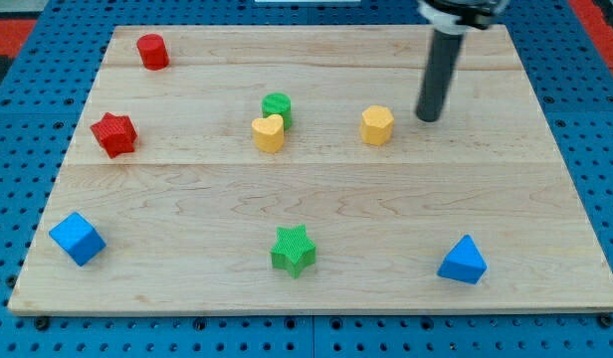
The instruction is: Push the yellow hexagon into the yellow heart
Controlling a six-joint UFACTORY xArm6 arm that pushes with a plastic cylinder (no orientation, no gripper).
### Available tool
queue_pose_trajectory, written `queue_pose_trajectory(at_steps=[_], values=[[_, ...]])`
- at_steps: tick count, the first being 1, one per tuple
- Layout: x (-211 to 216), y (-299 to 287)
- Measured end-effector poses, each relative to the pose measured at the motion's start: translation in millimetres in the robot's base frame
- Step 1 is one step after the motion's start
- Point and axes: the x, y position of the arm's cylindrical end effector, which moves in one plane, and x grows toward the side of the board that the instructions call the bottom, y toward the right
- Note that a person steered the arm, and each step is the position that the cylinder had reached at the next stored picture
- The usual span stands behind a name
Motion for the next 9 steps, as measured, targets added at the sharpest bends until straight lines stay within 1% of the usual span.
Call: queue_pose_trajectory(at_steps=[1, 2, 3, 5, 6, 7, 8, 9], values=[[19, -24], [7, -58], [-15, -88], [-9, -146], [5, -112], [26, -114], [26, -149], [26, -164]])
